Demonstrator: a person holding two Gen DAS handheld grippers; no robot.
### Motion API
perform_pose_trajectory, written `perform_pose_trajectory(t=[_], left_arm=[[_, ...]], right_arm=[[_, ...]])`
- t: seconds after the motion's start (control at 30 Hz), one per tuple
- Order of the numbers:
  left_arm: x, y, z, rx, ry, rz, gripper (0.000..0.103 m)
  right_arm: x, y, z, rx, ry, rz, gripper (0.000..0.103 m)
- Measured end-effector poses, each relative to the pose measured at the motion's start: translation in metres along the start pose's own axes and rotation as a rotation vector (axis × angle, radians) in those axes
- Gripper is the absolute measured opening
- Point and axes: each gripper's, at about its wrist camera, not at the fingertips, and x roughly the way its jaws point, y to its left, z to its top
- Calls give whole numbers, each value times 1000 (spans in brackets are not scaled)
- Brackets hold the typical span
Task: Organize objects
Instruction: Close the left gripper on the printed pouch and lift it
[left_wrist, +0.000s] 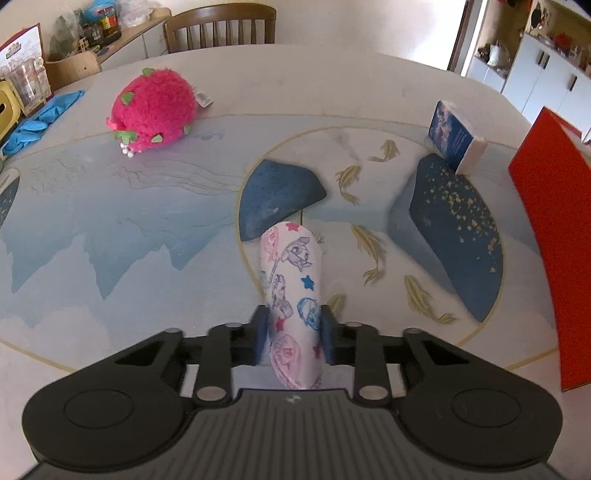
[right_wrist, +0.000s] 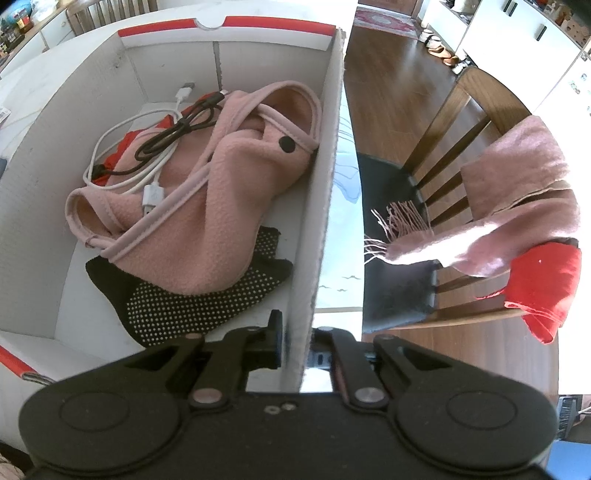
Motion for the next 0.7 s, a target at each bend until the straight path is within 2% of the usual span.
perform_pose_trajectory(t=[0.3, 0.5, 0.7], left_arm=[[-25, -18, 13, 9, -43, -65, 21], [-47, -46, 27, 49, -72, -153, 21], [-65, -86, 39, 136, -91, -252, 21]], right_arm=[[-1, -1, -2, 6, -10, 12, 4], [-3, -2, -3, 9, -15, 20, 4], [-3, -3, -4, 13, -19, 28, 4]])
